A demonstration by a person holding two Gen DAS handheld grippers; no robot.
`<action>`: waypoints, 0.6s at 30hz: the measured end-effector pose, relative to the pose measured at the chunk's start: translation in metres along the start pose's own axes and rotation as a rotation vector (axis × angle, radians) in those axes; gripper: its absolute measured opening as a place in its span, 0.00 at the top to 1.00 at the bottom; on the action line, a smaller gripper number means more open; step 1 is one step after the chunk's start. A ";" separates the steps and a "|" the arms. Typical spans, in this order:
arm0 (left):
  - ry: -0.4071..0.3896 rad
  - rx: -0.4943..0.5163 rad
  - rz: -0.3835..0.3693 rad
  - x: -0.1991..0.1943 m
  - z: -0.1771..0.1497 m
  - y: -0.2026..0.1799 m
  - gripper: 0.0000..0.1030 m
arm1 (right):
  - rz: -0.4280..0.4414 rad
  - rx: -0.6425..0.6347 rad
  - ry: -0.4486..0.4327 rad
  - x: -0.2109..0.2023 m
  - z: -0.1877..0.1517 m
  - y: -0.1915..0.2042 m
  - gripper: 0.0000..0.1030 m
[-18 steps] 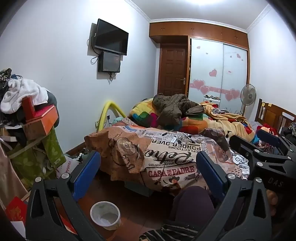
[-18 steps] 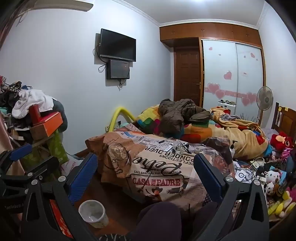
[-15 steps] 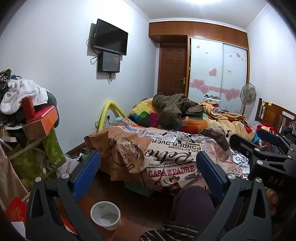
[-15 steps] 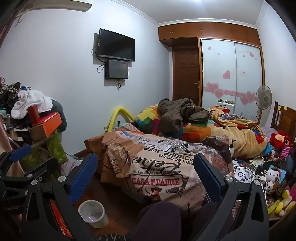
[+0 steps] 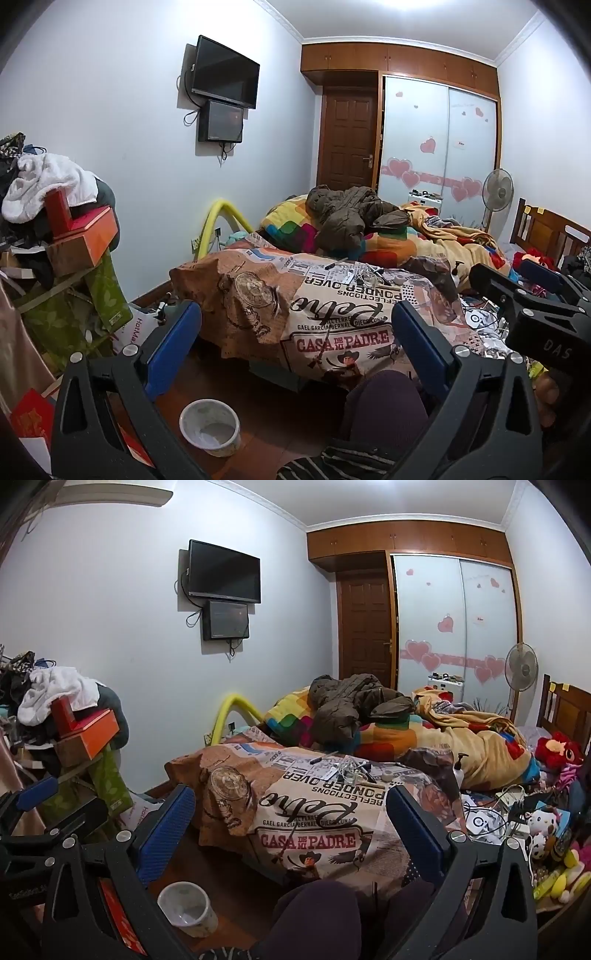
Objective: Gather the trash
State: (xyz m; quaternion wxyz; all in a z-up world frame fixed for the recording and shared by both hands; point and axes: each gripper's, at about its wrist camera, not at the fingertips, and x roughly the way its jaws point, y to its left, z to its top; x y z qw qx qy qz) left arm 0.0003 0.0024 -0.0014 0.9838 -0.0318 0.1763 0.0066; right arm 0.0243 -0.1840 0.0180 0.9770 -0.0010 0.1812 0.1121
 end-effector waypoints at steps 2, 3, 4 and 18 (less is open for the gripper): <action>0.001 0.000 -0.001 0.000 0.000 0.000 0.00 | -0.002 0.000 -0.001 0.000 0.000 0.001 0.00; 0.001 -0.001 -0.001 0.000 0.000 0.000 0.00 | -0.002 0.000 -0.001 0.000 0.000 0.000 0.00; 0.002 -0.001 -0.001 0.001 -0.002 0.001 0.00 | -0.003 -0.001 -0.001 0.000 0.001 0.001 0.00; 0.011 -0.011 0.003 0.007 -0.009 0.005 0.00 | 0.002 0.000 0.001 -0.002 0.002 0.002 0.00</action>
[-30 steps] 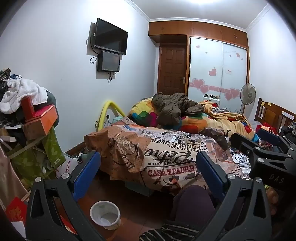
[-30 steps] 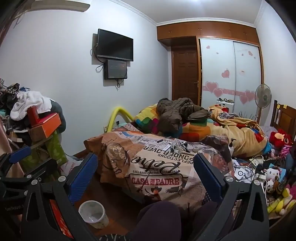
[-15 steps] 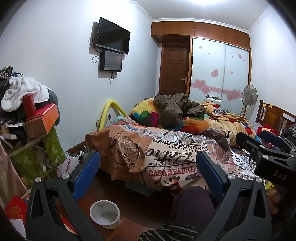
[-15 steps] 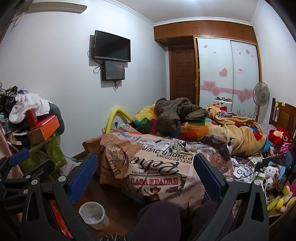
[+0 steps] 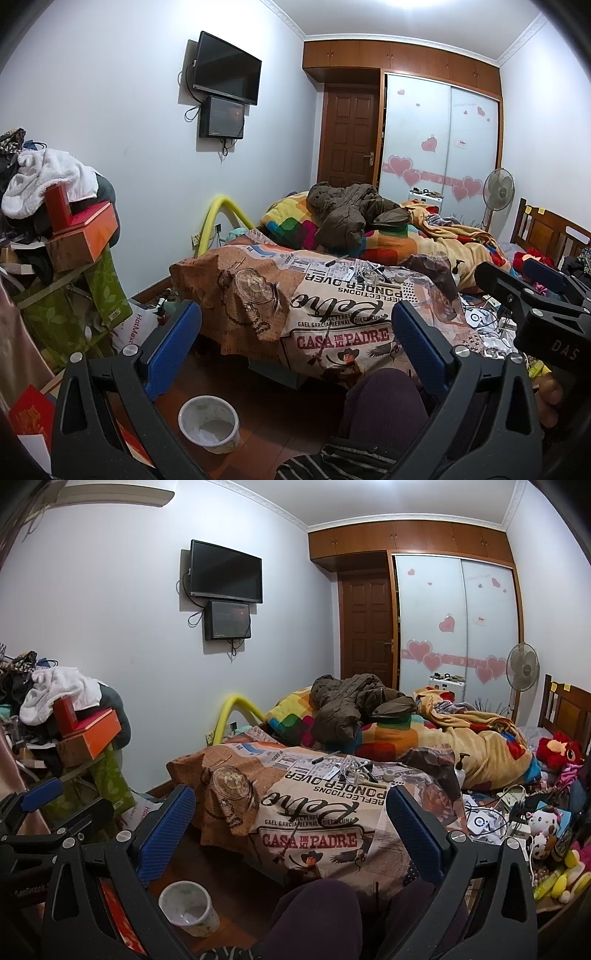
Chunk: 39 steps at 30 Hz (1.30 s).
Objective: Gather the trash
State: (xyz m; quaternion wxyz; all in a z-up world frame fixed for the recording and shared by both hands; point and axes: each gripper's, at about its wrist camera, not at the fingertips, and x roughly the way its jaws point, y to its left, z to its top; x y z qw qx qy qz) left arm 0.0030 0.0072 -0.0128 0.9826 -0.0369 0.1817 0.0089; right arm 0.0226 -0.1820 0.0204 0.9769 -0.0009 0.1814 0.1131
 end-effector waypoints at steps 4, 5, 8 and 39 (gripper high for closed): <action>0.001 -0.001 -0.001 0.001 -0.001 0.001 0.00 | 0.000 0.000 0.000 0.000 0.000 0.000 0.00; 0.001 -0.001 -0.001 0.001 -0.001 0.001 0.00 | 0.000 0.000 0.001 0.000 0.000 0.000 0.00; 0.002 -0.003 -0.001 0.001 -0.001 0.001 0.00 | 0.001 0.000 0.002 0.000 0.000 0.000 0.00; 0.007 -0.007 -0.001 0.001 -0.001 0.000 0.00 | -0.001 -0.001 -0.002 -0.001 -0.001 -0.001 0.00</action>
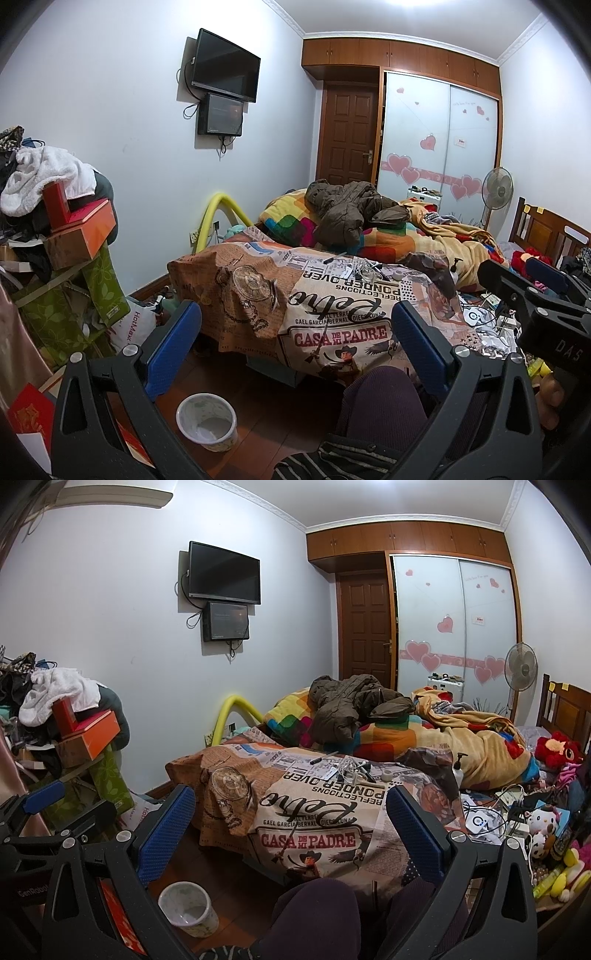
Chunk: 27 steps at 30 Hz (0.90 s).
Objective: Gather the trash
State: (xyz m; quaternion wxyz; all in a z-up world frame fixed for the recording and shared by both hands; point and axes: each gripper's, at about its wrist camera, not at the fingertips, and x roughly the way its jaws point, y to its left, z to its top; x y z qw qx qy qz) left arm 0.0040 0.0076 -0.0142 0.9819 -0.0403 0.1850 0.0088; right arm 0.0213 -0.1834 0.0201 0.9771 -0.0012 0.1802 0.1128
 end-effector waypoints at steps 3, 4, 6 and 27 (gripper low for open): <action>0.000 0.000 -0.001 0.000 0.000 0.000 0.00 | -0.001 0.000 0.000 0.000 0.000 0.000 0.00; 0.000 -0.001 -0.002 0.000 -0.001 0.001 0.00 | 0.000 0.000 0.000 0.000 0.000 0.000 0.00; 0.000 0.000 0.000 0.000 0.000 0.000 0.00 | 0.000 0.001 0.000 0.000 0.000 0.000 0.00; 0.024 0.004 0.013 0.046 0.015 -0.025 0.00 | -0.071 0.040 0.003 0.045 0.017 -0.044 0.00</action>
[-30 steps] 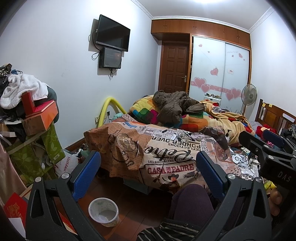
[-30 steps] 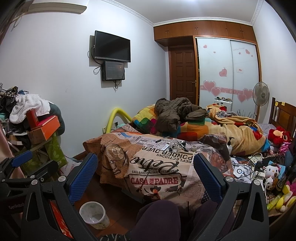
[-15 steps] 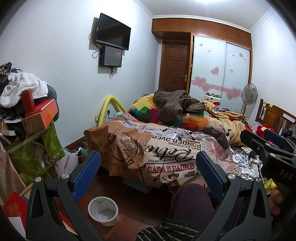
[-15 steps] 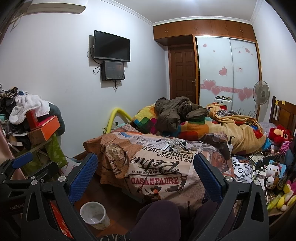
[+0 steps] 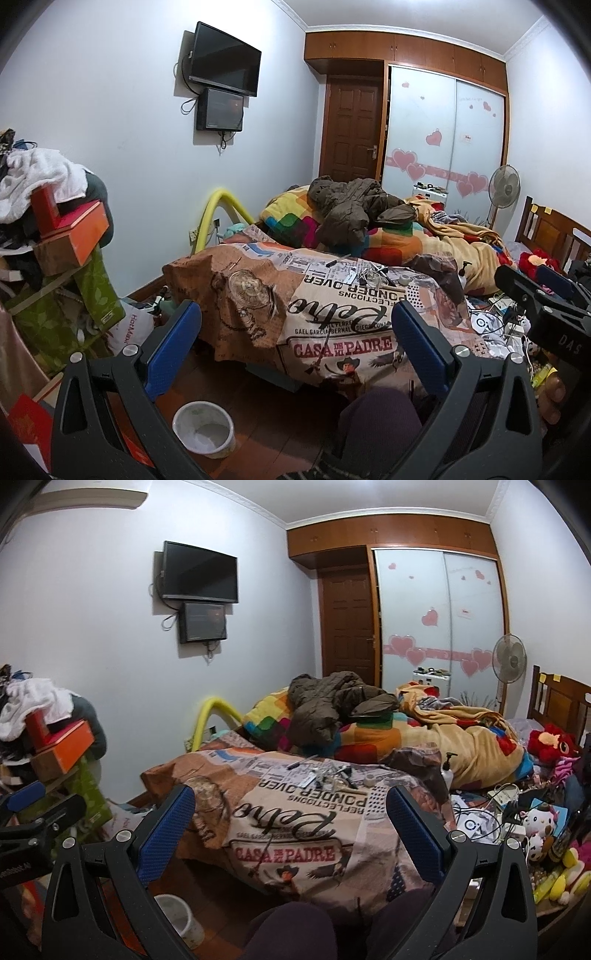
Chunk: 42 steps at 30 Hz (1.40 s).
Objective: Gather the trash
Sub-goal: 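Move both tools toward the trash items on the bed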
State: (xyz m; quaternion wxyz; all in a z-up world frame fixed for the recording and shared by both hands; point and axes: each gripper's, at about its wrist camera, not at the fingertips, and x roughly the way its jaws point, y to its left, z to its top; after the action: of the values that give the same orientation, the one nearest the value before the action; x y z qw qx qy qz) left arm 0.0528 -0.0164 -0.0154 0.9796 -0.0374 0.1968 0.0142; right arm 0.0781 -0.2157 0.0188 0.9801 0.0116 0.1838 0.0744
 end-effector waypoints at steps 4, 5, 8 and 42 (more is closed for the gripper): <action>0.001 0.017 -0.006 0.025 0.016 -0.014 0.00 | -0.041 -0.009 -0.009 0.017 0.008 -0.017 0.00; 0.002 0.023 -0.011 0.031 0.022 -0.017 0.00 | -0.050 -0.012 -0.010 0.021 0.010 -0.021 0.00; 0.008 0.040 -0.022 0.053 0.035 -0.026 0.00 | -0.069 -0.017 -0.006 0.035 0.016 -0.034 0.00; 0.446 0.085 -0.236 0.453 0.014 -0.175 0.13 | -0.006 0.167 0.441 0.328 -0.031 -0.208 0.24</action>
State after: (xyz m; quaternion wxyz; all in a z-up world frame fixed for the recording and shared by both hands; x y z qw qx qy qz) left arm 0.4832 -0.1840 -0.1663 0.9076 -0.0213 0.4026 -0.1169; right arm 0.3991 -0.3724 -0.1382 0.9120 0.0755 0.3992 0.0566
